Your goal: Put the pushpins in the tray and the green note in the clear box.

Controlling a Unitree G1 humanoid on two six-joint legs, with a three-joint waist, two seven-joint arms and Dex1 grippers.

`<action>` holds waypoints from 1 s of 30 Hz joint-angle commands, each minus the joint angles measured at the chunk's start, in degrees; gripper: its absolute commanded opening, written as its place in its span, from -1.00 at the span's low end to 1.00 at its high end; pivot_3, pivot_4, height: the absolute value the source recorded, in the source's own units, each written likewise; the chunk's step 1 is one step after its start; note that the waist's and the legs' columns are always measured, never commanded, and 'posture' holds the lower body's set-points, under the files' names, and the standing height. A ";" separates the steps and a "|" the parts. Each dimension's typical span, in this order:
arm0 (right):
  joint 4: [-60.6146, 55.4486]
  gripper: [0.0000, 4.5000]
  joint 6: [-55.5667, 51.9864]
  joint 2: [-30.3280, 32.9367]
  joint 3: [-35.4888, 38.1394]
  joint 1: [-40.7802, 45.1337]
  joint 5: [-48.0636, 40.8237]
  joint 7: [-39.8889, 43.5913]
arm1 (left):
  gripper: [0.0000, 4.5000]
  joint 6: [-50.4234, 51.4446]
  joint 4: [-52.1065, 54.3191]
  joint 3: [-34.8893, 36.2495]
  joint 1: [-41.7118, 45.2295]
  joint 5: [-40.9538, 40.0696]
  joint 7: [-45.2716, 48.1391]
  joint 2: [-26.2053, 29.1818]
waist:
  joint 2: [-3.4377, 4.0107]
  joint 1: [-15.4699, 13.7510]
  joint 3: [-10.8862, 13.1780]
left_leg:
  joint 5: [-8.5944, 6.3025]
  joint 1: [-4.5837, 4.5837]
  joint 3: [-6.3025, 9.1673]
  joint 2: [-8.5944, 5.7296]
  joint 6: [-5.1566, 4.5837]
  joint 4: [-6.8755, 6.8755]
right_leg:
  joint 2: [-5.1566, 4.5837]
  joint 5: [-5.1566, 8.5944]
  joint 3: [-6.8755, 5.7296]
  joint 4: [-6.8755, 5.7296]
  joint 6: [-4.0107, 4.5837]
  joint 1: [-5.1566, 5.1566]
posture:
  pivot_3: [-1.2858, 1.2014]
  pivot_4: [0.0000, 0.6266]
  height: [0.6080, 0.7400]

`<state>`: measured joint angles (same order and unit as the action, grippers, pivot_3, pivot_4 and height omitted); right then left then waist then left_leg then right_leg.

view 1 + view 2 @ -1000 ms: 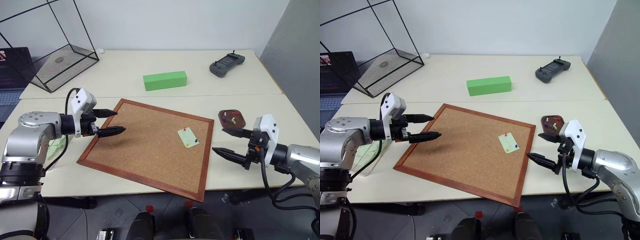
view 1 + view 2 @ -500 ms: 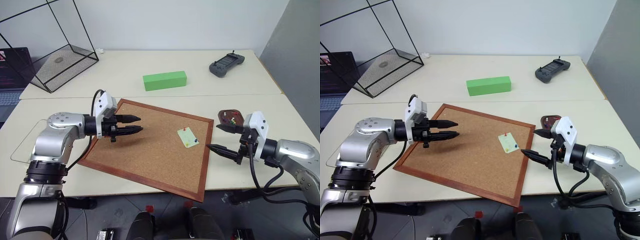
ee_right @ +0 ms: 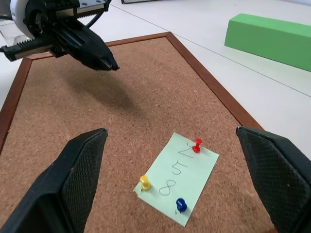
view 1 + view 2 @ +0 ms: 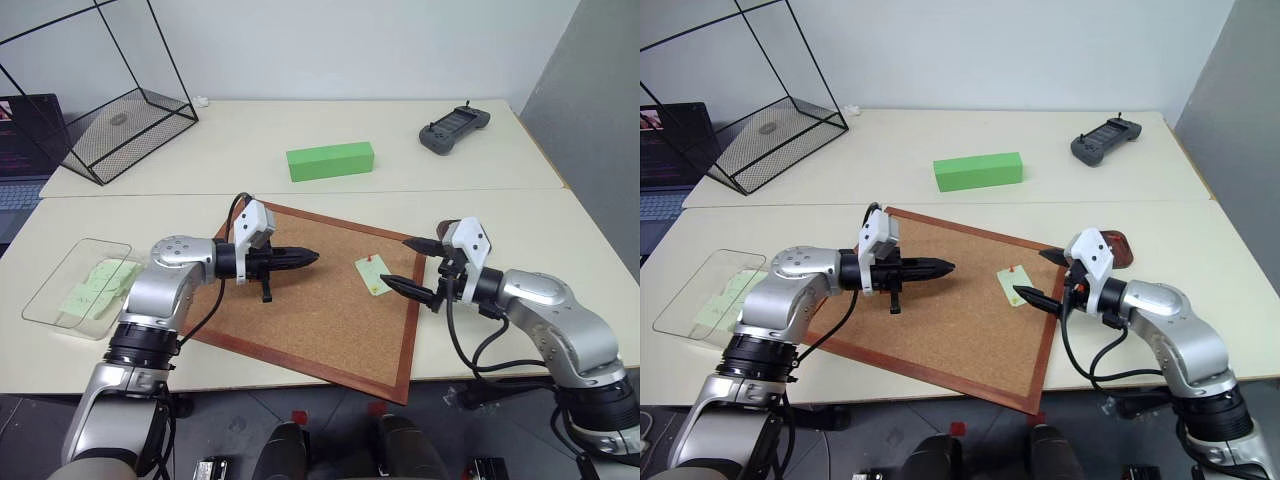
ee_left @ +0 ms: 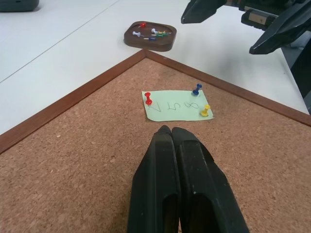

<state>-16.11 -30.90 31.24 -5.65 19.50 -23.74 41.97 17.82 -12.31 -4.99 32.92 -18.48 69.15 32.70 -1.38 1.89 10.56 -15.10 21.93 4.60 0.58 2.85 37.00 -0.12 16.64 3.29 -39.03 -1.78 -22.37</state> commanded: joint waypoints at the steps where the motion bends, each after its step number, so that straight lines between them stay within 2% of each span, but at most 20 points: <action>1: 2.20 1.00 2.70 -2.63 -1.72 2.72 2.21 -0.72 | -0.98 -3.19 -1.37 -1.66 -1.51 2.58 -1.56 -1.33 | 0.00 0.02 0.00 | 0.00 0.00 0.00 -0.01 0.00 0.00 | 0.00 0.00 0.01 -0.01 0.00 0.00 | 0.03 -0.52 1.00; 11: 11.28 1.00 5.27 -8.55 -4.19 7.46 6.64 -1.65 | -0.98 -9.36 -8.38 -6.06 -3.59 10.06 -4.13 -2.58 | 0.02 -0.03 -0.04 | 0.00 -0.02 0.02 -0.01 0.00 0.00 | -0.03 -0.01 -0.02 -0.03 0.01 0.00 | 0.03 -0.52 1.00; 28: 28.70 1.00 10.92 -15.00 -4.21 13.04 11.03 -2.34 | -0.98 -10.12 -9.65 -6.98 -2.06 10.03 -2.45 -2.90 | 0.09 -0.05 -0.13 | 0.01 -0.12 0.04 -0.04 -0.01 0.05 | -0.04 -0.03 -0.06 -0.09 -0.01 0.10 | 0.03 -0.52 1.00; 30: 30.29 0.87 11.63 -15.18 -3.75 13.39 11.28 -2.28 | -1.00 -9.85 -9.66 -6.82 -1.76 9.96 -2.39 -2.87 | 0.10 -0.03 -0.13 | 0.01 -0.13 0.04 -0.04 -0.01 0.05 | -0.04 -0.03 -0.06 -0.09 -0.01 0.10 | 0.03 -0.52 1.00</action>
<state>13.22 -21.18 16.36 -10.52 31.54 -12.78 39.73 7.24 -21.30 -10.76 31.00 -9.84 66.77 29.91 -1.28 1.87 10.43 -15.08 21.81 4.64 0.54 2.85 37.05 -0.16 16.61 3.24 -39.12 -1.79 -22.27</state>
